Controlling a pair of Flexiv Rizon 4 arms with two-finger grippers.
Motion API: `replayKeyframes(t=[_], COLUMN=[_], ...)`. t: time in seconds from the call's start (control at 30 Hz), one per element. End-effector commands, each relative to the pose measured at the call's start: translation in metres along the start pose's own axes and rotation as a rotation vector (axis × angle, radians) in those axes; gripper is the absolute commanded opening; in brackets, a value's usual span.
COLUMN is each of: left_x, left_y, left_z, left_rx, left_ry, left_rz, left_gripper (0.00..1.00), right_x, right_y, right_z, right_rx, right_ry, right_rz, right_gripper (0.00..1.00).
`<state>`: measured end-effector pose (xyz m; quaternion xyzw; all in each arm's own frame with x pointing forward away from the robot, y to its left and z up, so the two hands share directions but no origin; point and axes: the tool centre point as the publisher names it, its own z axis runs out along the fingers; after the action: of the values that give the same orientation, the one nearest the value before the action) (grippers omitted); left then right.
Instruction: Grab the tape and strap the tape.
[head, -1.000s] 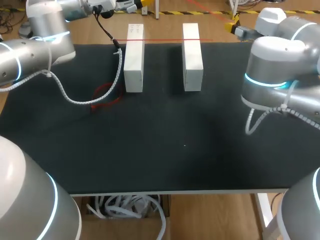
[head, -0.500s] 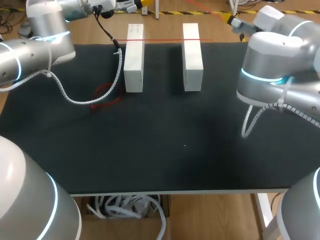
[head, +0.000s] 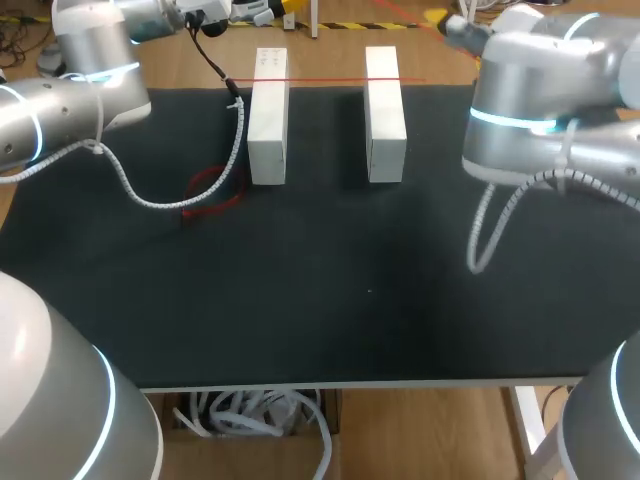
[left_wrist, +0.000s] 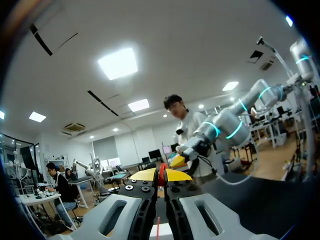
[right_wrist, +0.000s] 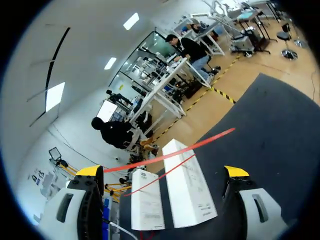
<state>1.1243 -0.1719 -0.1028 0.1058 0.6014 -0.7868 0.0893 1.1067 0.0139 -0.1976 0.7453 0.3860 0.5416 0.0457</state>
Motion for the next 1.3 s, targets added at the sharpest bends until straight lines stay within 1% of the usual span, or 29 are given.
replayKeyframes(t=[0.03, 0.1, 0.17, 0.23, 0.3, 0.33, 0.37, 0.43, 0.5, 0.53, 0.63, 0.67, 0.73, 0.77, 0.8, 0.83, 0.87, 0.9, 0.97, 1.0, 1.03, 1.07, 1.1, 1.13, 1.3], left_x=[-0.001, -0.001, -0.001, -0.001, -0.001, -0.001, -0.001, -0.001, -0.001, -0.001, -0.001, -0.001, -0.001, -0.001, -0.001, -0.001, -0.001, -0.001, -0.001, -0.001, -0.001, -0.001, -0.001, -0.001, -0.001], left_y=[0.002, 0.002, 0.002, 0.002, 0.002, 0.002, 0.002, 0.002, 0.002, 0.002, 0.002, 0.002, 0.002, 0.002, 0.002, 0.002, 0.002, 0.002, 0.002, 0.002, 0.002, 0.002, 0.002, 0.002, 0.002], left_z=[0.000, 0.000, 0.000, 0.000, 0.000, 0.000, 0.000, 0.000, 0.000, 0.000, 0.000, 0.000, 0.000, 0.000, 0.000, 0.000, 0.000, 0.000, 0.000, 0.000, 0.000, 0.000, 0.000, 0.000, 0.000], left_rx=[0.004, 0.004, 0.004, 0.004, 0.004, 0.004, 0.004, 0.004, 0.004, 0.004, 0.004, 0.004, 0.004, 0.004, 0.004, 0.004, 0.004, 0.004, 0.004, 0.004, 0.004, 0.004, 0.004, 0.004, 0.004], left_ry=[0.001, 0.001, 0.001, 0.001, 0.001, 0.001, 0.001, 0.001, 0.001, 0.001, 0.001, 0.001, 0.001, 0.001, 0.001, 0.001, 0.001, 0.001, 0.001, 0.001, 0.001, 0.001, 0.001, 0.001, 0.001], left_rz=[0.002, 0.002, 0.002, 0.002, 0.002, 0.002, 0.002, 0.002, 0.002, 0.002, 0.002, 0.002, 0.002, 0.002, 0.002, 0.002, 0.002, 0.002, 0.002, 0.002, 0.002, 0.002, 0.002, 0.002, 0.002], left_gripper=[0.00, 0.00, 0.00, 0.00, 0.00, 0.00, 0.00, 0.00, 0.00, 0.00, 0.00, 0.00, 0.00, 0.00, 0.00, 0.00, 0.00, 0.00, 0.00, 0.00, 0.00, 0.00, 0.00, 0.00, 0.00], right_x=[0.011, 0.012, 0.010, 0.006, -0.002, -0.006, -0.011, -0.017, -0.021, -0.021, -0.013, -0.011, -0.012, -0.012, -0.010, -0.008, -0.005, -0.004, -0.004, -0.004, -0.003, -0.001, 0.002, 0.003, 0.003], right_y=[0.008, 0.009, 0.012, 0.011, 0.010, 0.011, 0.010, 0.011, 0.011, 0.010, 0.006, 0.006, 0.006, 0.006, 0.007, 0.008, 0.009, 0.009, 0.009, 0.009, 0.010, 0.010, 0.007, 0.002, 0.002], right_z=[0.007, 0.009, 0.010, 0.009, 0.008, 0.009, 0.010, 0.012, 0.011, 0.008, 0.002, 0.001, 0.005, 0.007, 0.009, 0.010, 0.010, 0.011, 0.012, 0.012, 0.012, 0.010, 0.009, 0.008, 0.008], right_rx=[0.198, 0.208, 0.175, 0.160, 0.095, 0.075, 0.057, -0.008, -0.094, -0.153, -0.213, -0.214, -0.217, -0.209, -0.176, -0.165, -0.145, -0.137, -0.145, -0.145, -0.160, -0.160, -0.152, -0.157, -0.157], right_ry=[0.094, 0.122, 0.147, 0.153, 0.175, 0.181, 0.162, 0.130, 0.077, 0.058, 0.042, 0.032, -0.053, -0.063, -0.055, -0.029, -0.012, -0.015, -0.005, 0.005, 0.031, 0.095, 0.166, 0.256, 0.256], right_rz=[0.040, 0.079, 0.120, 0.137, 0.143, 0.156, 0.177, 0.190, 0.231, 0.196, 0.207, 0.219, 0.265, 0.298, 0.332, 0.382, 0.405, 0.438, 0.455, 0.446, 0.395, 0.300, 0.110, -0.096, -0.096], right_gripper=[1.00, 1.00, 1.00, 1.00, 1.00, 1.00, 1.00, 1.00, 1.00, 1.00, 1.00, 1.00, 1.00, 1.00, 1.00, 1.00, 1.00, 1.00, 1.00, 1.00, 1.00, 1.00, 1.00, 1.00, 1.00])
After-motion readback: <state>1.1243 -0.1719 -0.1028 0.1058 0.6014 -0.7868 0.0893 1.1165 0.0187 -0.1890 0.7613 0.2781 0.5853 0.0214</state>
